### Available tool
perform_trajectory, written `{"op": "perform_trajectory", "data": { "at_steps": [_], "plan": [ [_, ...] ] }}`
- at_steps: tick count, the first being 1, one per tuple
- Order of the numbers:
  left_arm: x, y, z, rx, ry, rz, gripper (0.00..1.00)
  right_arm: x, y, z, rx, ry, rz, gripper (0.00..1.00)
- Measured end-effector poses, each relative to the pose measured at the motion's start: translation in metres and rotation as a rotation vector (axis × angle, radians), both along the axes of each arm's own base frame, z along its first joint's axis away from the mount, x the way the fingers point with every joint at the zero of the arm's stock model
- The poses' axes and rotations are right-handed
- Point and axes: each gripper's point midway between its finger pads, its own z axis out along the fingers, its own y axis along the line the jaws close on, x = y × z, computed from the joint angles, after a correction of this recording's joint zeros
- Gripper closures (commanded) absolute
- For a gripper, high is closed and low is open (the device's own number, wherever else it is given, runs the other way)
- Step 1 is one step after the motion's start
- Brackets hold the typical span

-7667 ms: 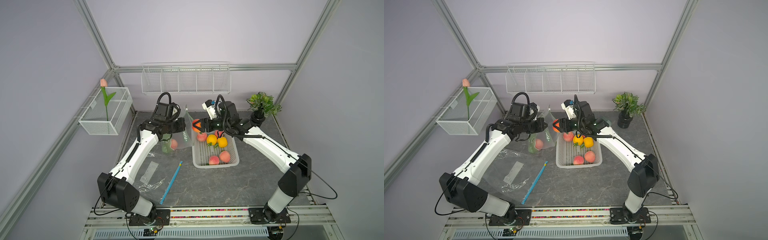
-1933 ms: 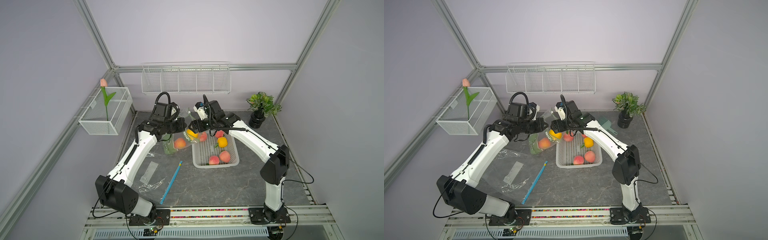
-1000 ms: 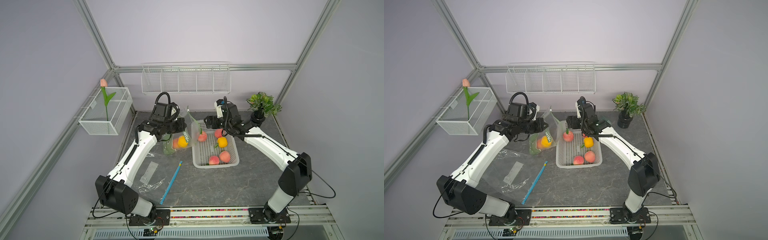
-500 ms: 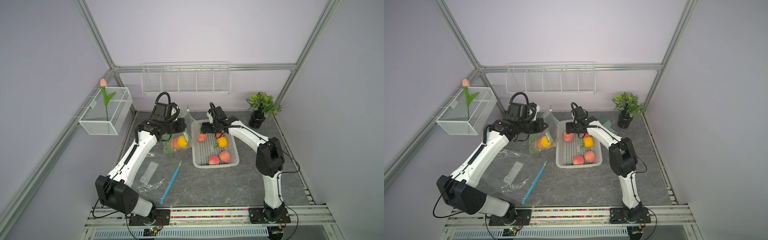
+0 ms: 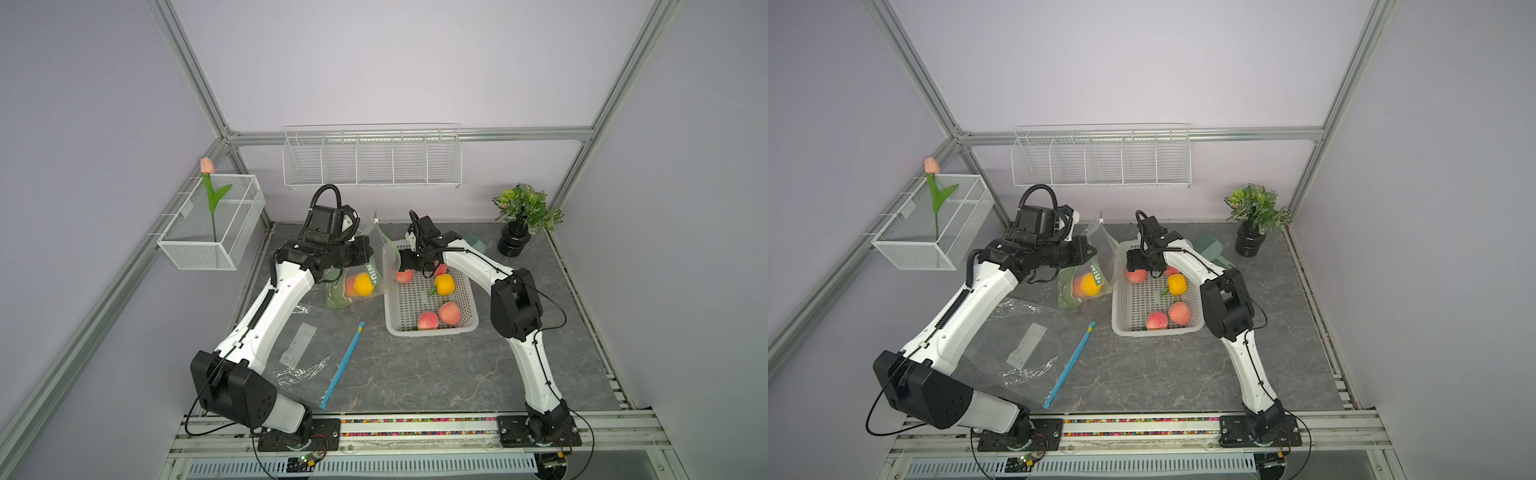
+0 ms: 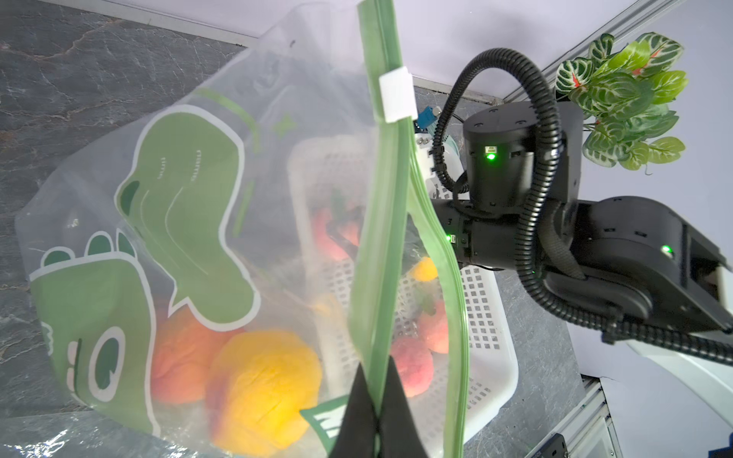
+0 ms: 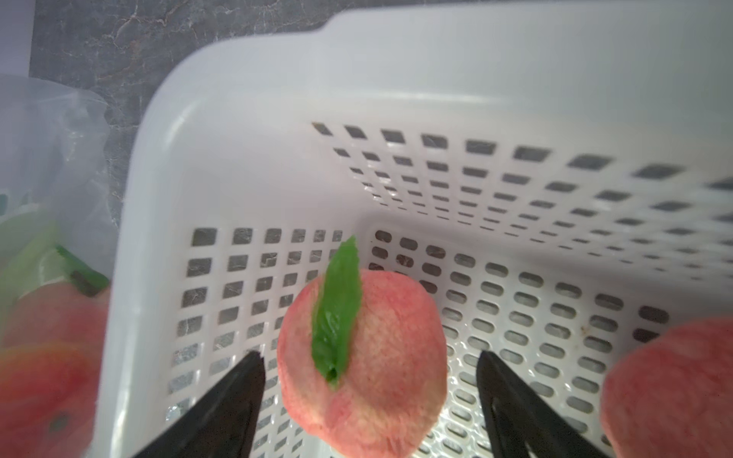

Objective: Place the peach in a zip-top bag and seal the zipper
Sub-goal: Pick up the peach from the basket.

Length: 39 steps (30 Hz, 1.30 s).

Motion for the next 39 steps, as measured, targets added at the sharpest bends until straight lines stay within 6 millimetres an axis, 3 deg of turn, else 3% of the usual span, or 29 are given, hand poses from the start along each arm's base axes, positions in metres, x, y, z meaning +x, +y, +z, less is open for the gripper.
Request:
{"op": "perform_trajectory", "data": {
  "at_steps": [6,15,19,23,31,39],
  "plan": [
    [0.000,0.000,0.000,0.001,0.000,0.000,1.00,-0.001,0.005,-0.017,0.003,0.041,0.011,0.22],
    [0.000,0.000,0.000,0.003,-0.001,-0.002,1.00,-0.005,0.004,-0.016,0.031,0.047,0.014,0.28],
    [-0.001,0.000,-0.001,0.005,0.004,-0.002,1.00,-0.021,-0.007,-0.005,0.050,0.047,0.003,0.29],
    [-0.001,0.001,-0.001,0.006,0.005,-0.002,1.00,-0.027,-0.019,0.032,0.103,-0.020,-0.020,0.30],
    [-0.001,0.000,-0.001,0.005,0.005,-0.003,1.00,-0.034,-0.038,0.145,0.260,-0.261,-0.047,0.31],
    [0.000,0.000,-0.004,0.008,0.012,-0.003,1.00,-0.049,-0.030,0.217,0.416,-0.397,0.025,0.31]
  ]
}}
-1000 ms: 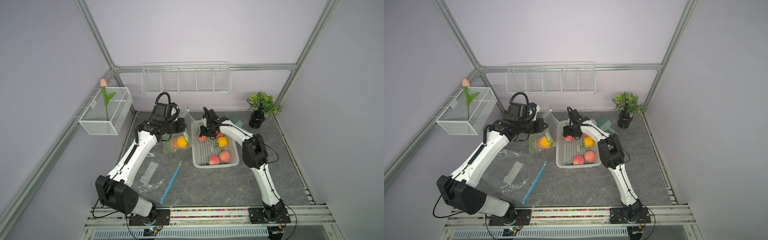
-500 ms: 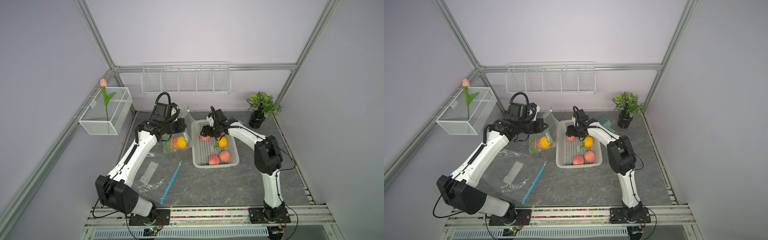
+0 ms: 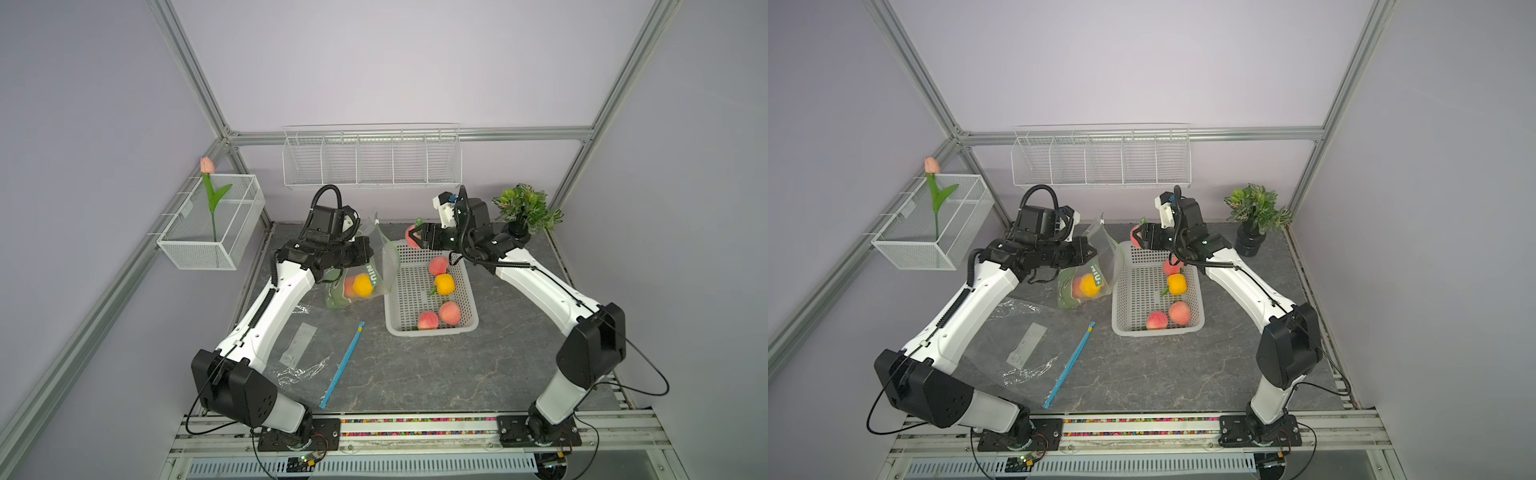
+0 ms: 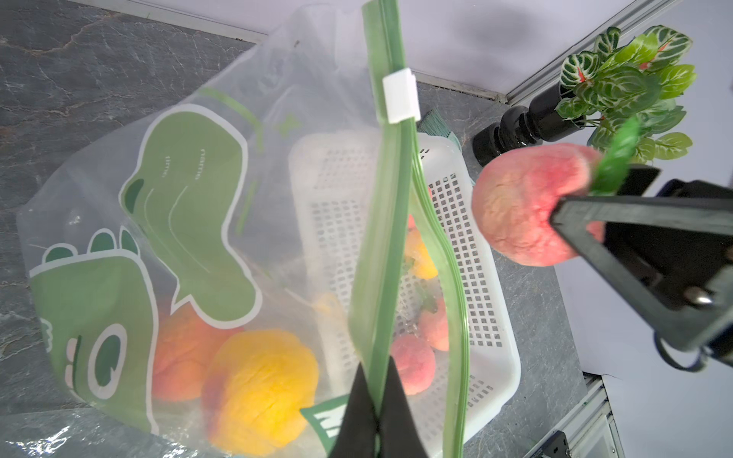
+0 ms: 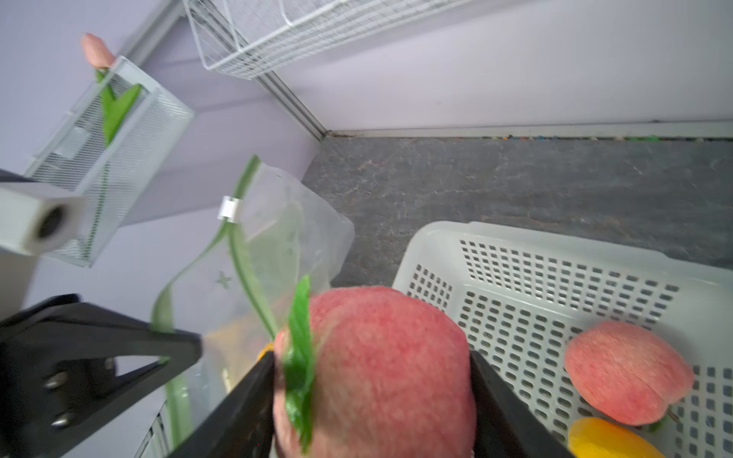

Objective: Place the peach in a zip-top bag and seal the zipper
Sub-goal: Pick up the peach from the basket, then place the peach in the zipper food storage bag.

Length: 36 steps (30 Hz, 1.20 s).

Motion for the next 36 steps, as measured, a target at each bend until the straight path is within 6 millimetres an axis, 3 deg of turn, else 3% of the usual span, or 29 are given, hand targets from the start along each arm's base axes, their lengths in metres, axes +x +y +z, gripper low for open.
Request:
{"op": "perform_trajectory", "data": {
  "at_steps": [17,22,30,36],
  "plan": [
    [0.003,-0.002,-0.006,0.001,0.016,-0.006,1.00,-0.050,0.065,0.044,0.075,-0.090,0.284,0.31],
    [0.002,-0.005,-0.005,-0.010,0.021,-0.018,1.00,-0.045,0.079,0.019,-0.001,-0.051,0.287,0.31],
    [0.001,-0.006,-0.005,-0.013,0.024,-0.023,1.00,-0.026,0.076,-0.037,-0.172,0.045,0.206,0.31],
    [-0.001,-0.009,-0.004,-0.030,0.028,-0.041,1.00,-0.019,0.078,-0.048,-0.241,0.066,0.163,0.30]
  ]
}}
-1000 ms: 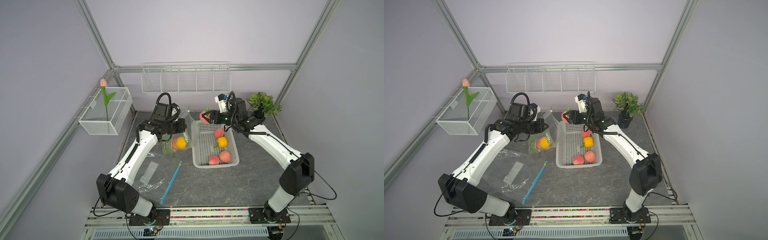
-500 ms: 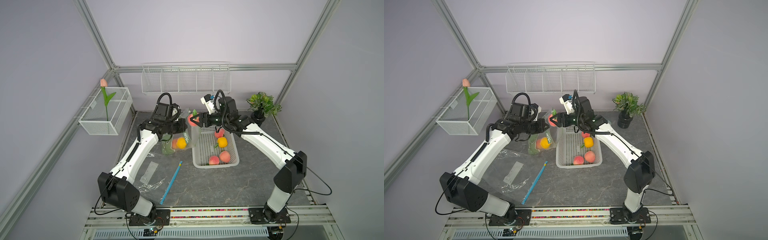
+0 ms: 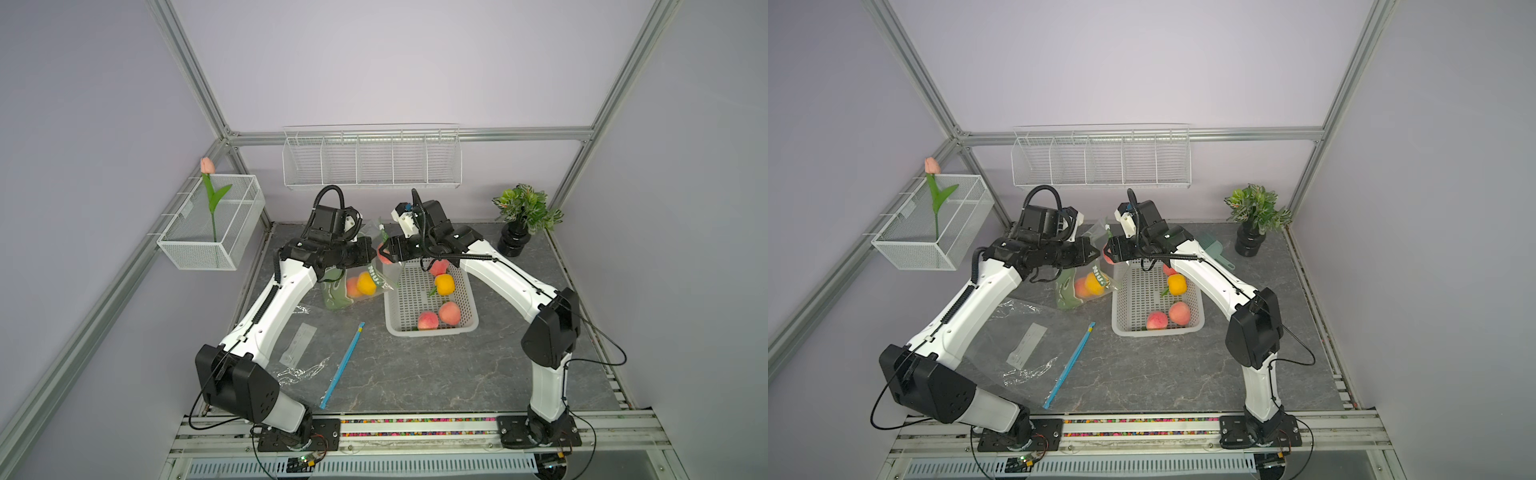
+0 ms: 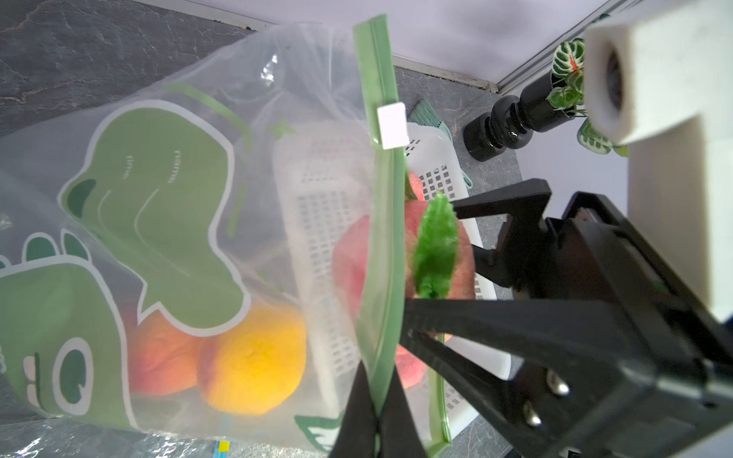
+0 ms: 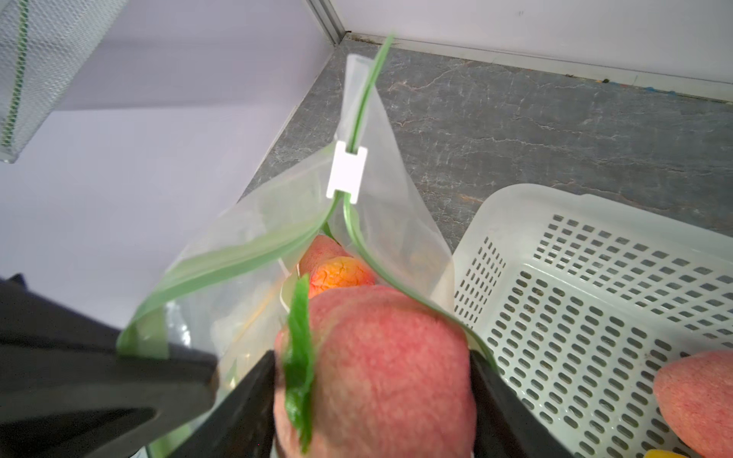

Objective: Place the peach in a zip-top bag and seal the zipper
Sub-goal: Place the peach in the zipper food storage bag.

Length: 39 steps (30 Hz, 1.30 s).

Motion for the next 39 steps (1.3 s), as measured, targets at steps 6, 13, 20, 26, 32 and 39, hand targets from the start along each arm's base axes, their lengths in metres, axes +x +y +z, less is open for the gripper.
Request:
{"op": "perform_trajectory", "data": {
  "at_steps": [6,13,20,26,32,39],
  "plan": [
    [0.002,-0.005,-0.002,-0.014,0.010,-0.017,1.00,0.002,0.003,-0.003,-0.010,0.003,-0.019,0.28],
    [0.003,-0.007,-0.007,-0.014,0.026,-0.023,1.00,0.008,0.008,0.004,0.021,0.010,-0.047,0.22],
    [0.004,-0.004,-0.008,-0.003,0.021,-0.010,1.00,0.013,0.014,-0.011,0.035,0.055,-0.064,0.15],
    [0.006,0.000,-0.008,0.015,0.016,0.009,1.00,0.015,0.016,-0.014,0.042,0.056,-0.065,0.10],
    [0.007,0.003,-0.008,0.032,0.017,0.022,1.00,0.012,0.018,-0.015,0.065,0.042,-0.046,0.10],
    [0.011,0.008,0.009,0.067,-0.039,0.029,1.00,-0.005,0.005,0.023,0.098,-0.045,-0.019,0.10]
  ]
}}
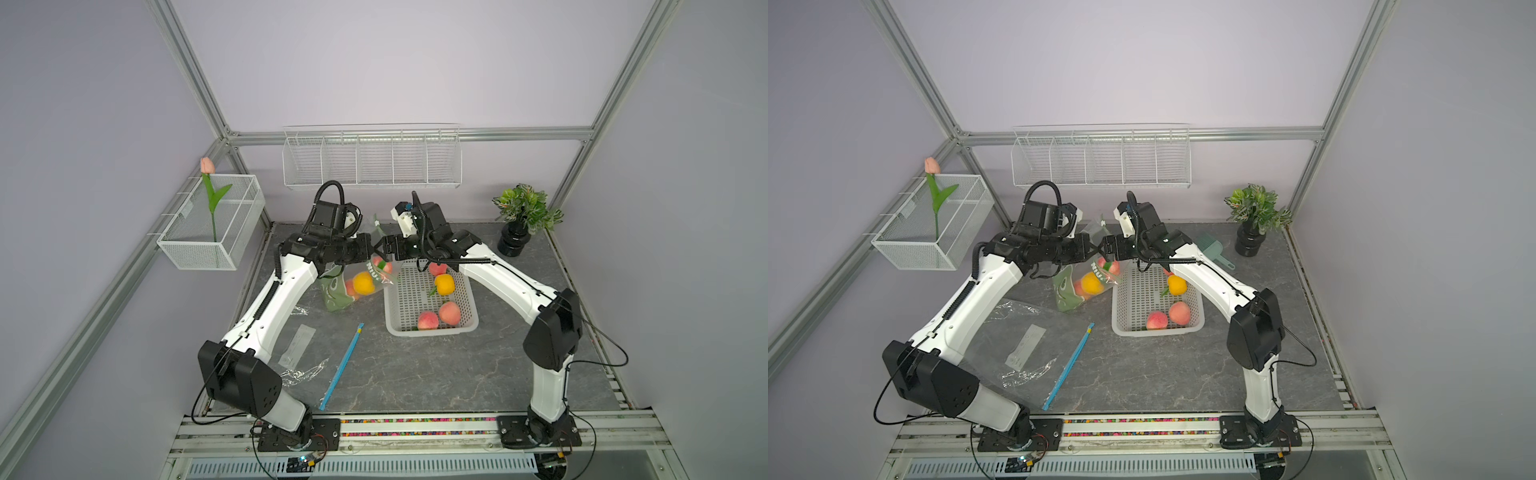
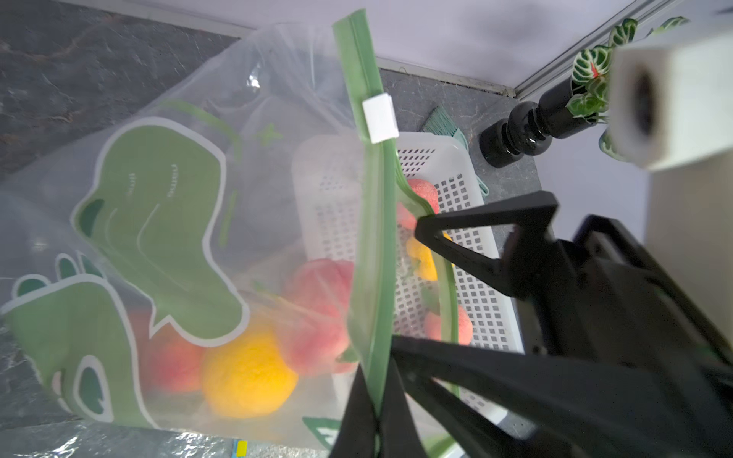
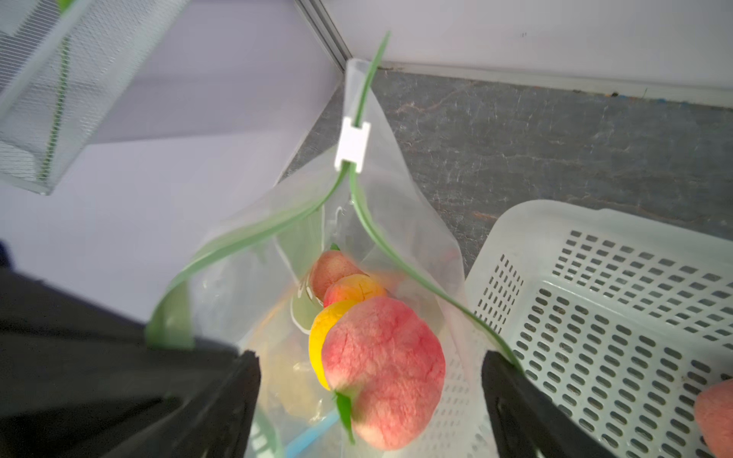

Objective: Place the peach in a zip-top bag and seal the zipper
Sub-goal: Place the peach in the zipper food storage bag, then zip the zipper on the zipper food storage bag.

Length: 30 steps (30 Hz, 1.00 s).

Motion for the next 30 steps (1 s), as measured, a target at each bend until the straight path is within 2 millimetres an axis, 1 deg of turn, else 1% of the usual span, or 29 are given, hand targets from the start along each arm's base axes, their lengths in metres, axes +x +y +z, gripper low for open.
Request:
{"op": "perform_trajectory", "data": {
  "at_steps": [3,5,8,10,13,15,17,20,23,26,30],
  "plan": [
    [0.001,0.002,0.008,0.028,-0.041,-0.023,1.00,-0.009,-0.014,0.036,0.030,-0.079,-0.006,0.10],
    [0.000,0.004,0.013,0.056,-0.064,-0.039,1.00,-0.013,-0.028,0.059,0.052,-0.132,-0.018,0.10],
    [-0.002,0.011,0.021,0.089,-0.091,-0.062,1.00,-0.013,-0.053,0.078,0.067,-0.183,-0.047,0.10],
    [-0.001,0.018,0.027,0.097,-0.105,-0.075,1.00,-0.009,-0.070,0.081,0.064,-0.202,-0.070,0.10],
    [-0.002,0.030,0.033,0.120,-0.125,-0.107,1.00,-0.002,-0.089,0.075,0.042,-0.207,-0.082,0.11],
    [-0.007,0.035,0.035,0.148,-0.131,-0.141,1.00,0.001,-0.097,0.066,0.021,-0.208,-0.073,0.10],
    [-0.015,0.034,0.038,0.173,-0.138,-0.196,1.00,0.002,-0.101,0.054,-0.008,-0.209,-0.057,0.11],
    [-0.025,0.033,0.040,0.207,-0.140,-0.275,1.00,-0.003,-0.102,0.037,-0.054,-0.223,-0.003,0.11],
    [-0.032,0.034,0.031,0.250,-0.120,-0.340,1.00,-0.009,-0.101,0.023,-0.092,-0.248,0.052,0.12],
    [-0.039,0.037,0.018,0.292,-0.087,-0.397,1.00,-0.013,-0.098,0.015,-0.125,-0.295,0.122,0.14],
    [-0.043,0.041,0.008,0.337,-0.068,-0.439,1.00,-0.020,-0.092,0.008,-0.150,-0.374,0.229,0.18]
  ]
}}
